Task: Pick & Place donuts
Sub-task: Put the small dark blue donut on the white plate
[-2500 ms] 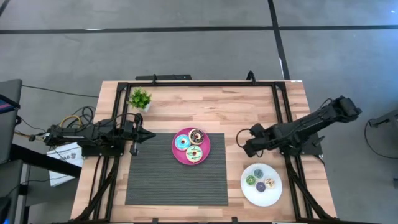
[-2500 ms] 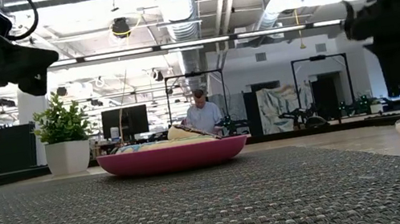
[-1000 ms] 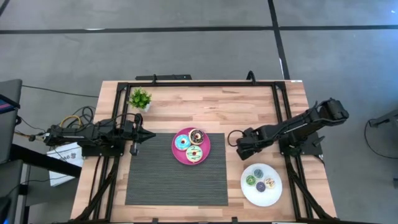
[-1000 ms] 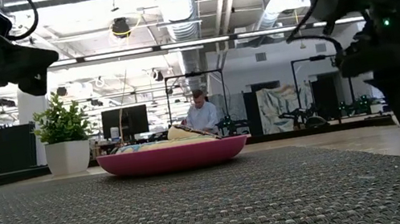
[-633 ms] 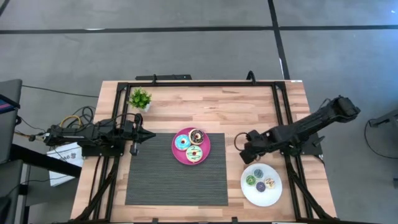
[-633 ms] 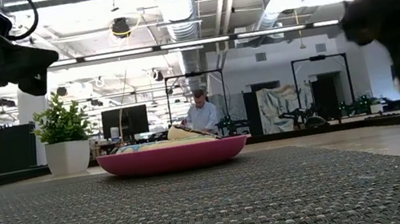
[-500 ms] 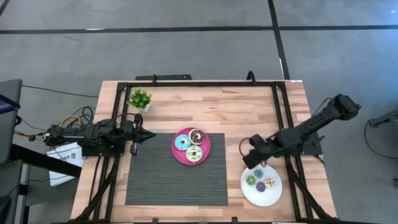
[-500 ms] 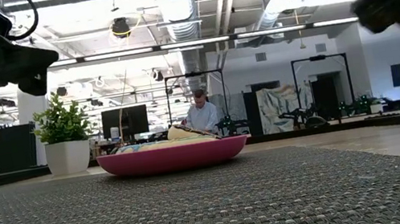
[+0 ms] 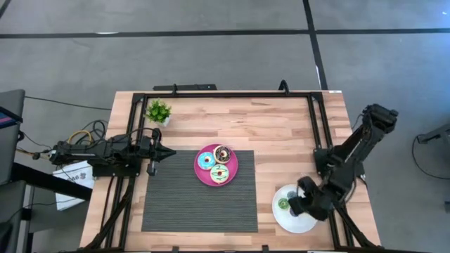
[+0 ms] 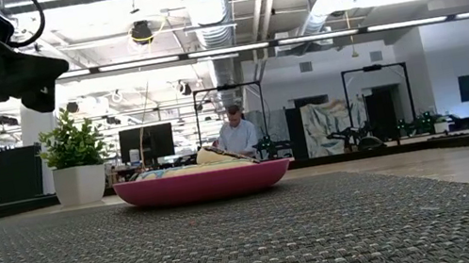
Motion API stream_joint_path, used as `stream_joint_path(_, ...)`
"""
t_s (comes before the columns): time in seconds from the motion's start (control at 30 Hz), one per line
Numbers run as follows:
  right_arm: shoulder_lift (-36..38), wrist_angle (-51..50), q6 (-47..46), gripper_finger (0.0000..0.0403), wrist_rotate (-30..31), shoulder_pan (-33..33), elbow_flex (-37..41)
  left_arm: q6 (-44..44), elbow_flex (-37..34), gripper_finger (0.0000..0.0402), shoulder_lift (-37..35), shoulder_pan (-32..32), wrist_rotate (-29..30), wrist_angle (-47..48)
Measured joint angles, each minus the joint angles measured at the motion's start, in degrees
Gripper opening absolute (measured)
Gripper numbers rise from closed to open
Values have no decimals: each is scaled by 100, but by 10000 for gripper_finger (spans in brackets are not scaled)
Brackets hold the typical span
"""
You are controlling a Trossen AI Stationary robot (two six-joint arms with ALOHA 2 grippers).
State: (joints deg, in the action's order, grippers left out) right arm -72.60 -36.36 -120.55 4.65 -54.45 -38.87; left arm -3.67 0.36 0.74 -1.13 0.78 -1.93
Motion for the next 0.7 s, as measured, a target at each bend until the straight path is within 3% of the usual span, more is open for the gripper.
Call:
stream_joint_path(0.2,-459,330,-1149,132,91,-772,-131,1,1,0,1,-1,1,1)
stream_joint_path(0.7,-1968,-123,-1116,132,-16,-786,-1163,1,0,0,0,-2,2,0)
